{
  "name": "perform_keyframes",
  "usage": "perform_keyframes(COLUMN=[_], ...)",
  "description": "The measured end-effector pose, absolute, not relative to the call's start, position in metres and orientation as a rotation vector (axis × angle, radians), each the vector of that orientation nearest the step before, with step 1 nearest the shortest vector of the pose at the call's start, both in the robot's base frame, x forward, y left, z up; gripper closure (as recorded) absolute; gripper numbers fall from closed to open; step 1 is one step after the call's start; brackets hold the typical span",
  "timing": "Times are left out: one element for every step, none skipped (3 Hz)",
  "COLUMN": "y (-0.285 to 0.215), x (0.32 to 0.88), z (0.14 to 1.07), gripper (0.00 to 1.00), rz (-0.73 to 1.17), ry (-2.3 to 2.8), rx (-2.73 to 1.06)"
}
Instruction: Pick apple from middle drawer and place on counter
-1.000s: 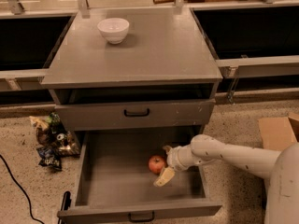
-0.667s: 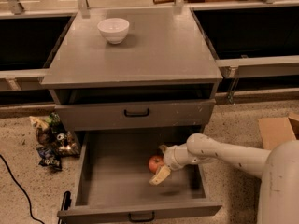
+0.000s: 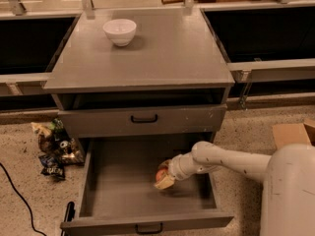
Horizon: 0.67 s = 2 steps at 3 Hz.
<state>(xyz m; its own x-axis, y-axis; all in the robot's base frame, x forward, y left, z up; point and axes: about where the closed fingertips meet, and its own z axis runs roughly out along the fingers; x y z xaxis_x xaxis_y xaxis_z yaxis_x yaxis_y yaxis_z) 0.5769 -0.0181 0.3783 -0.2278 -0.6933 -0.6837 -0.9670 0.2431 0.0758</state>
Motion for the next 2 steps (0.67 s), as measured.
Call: perform_keyframes(y=[-0.0258,-0.0263], x=[0.5652,0.5642], z=[0.3712,0.3737], gripper=[0.65,0.89], rz=[0.697,0.699], ry=[2.023,2.024], rx=[-1.514,-1.515])
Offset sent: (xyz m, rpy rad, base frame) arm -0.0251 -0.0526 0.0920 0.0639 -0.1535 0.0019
